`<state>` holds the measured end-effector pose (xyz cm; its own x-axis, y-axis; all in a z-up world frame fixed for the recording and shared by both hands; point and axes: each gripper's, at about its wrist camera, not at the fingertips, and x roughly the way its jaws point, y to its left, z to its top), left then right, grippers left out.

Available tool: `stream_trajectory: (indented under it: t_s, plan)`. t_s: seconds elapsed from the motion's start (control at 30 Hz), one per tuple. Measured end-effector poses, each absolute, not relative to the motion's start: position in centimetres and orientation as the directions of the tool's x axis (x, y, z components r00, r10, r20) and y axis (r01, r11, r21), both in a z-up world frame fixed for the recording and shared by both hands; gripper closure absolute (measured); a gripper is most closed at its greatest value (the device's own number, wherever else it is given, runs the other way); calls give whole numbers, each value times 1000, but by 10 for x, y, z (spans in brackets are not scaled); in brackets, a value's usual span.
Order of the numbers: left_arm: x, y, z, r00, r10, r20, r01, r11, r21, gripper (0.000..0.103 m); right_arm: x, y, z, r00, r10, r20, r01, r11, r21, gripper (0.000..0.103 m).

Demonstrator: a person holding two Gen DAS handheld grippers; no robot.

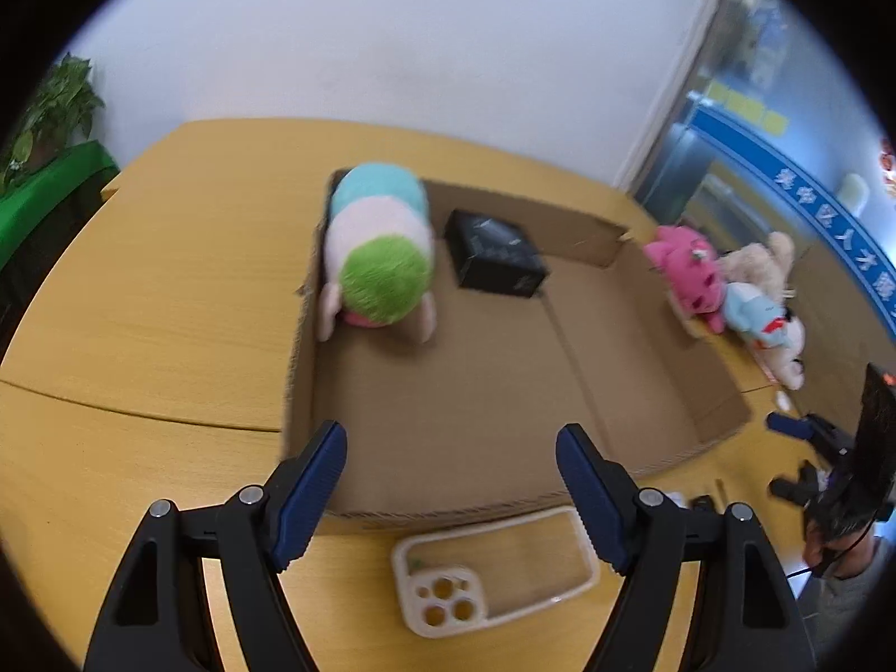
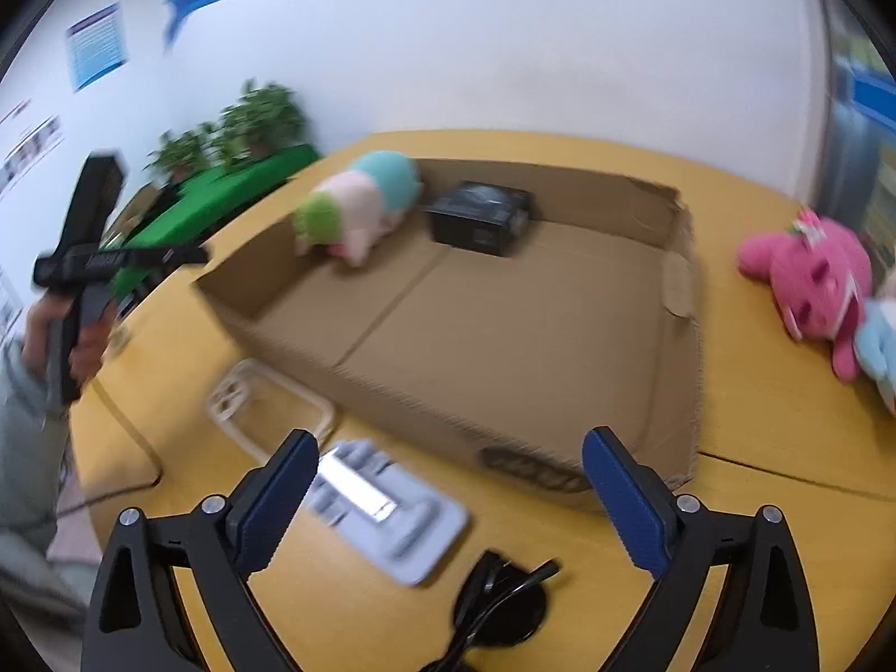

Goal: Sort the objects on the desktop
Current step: 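Withdraw the left tool from the cardboard box, then close the right tool on the black sunglasses while the left tool grips a temple arm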

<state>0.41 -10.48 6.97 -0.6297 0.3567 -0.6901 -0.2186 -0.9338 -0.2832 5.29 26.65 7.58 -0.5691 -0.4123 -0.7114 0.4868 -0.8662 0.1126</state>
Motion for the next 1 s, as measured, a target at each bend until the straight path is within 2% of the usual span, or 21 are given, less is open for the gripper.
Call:
stream_trajectory:
  t_s: [0.17, 0.3, 0.5, 0.6, 0.7, 0.8, 0.83, 1.0]
  plan:
    - [33, -71, 76, -611, 421, -670, -308, -907, -289, 26, 97, 253, 68, -613, -318, -723, 480, -877, -22, 5]
    - [43, -38, 63, -565, 476, -674, -366, -877, -313, 26, 107, 277, 33, -491, -359, -794, 403, -901, 159, 6]
    - [46, 21, 31, -426, 578, -696, -430, -806, -406, 26, 130, 296, -13, -395, -335, -856, 320, -923, 214, 6]
    - [46, 53, 20, -345, 636, -690, -469, -754, -460, 26, 140, 294, -20, -403, -292, -867, 312, -935, 169, 8]
    - [44, 86, 6, -248, 668, -701, -491, -711, -504, 26, 144, 293, -22, -431, -263, -863, 287, -947, 145, 17]
    - [38, 112, -10, -148, 707, -691, -465, -666, -583, 26, 143, 293, -18, -458, -239, -856, 279, -953, 117, 37]
    - [36, 118, -15, -122, 717, -686, -455, -655, -604, 26, 144, 293, -17, -469, -227, -853, 271, -957, 106, 47]
    - [33, 149, -36, -34, 742, -670, -414, -620, -666, 26, 146, 290, -15, -487, -250, -837, 246, -959, 143, 48]
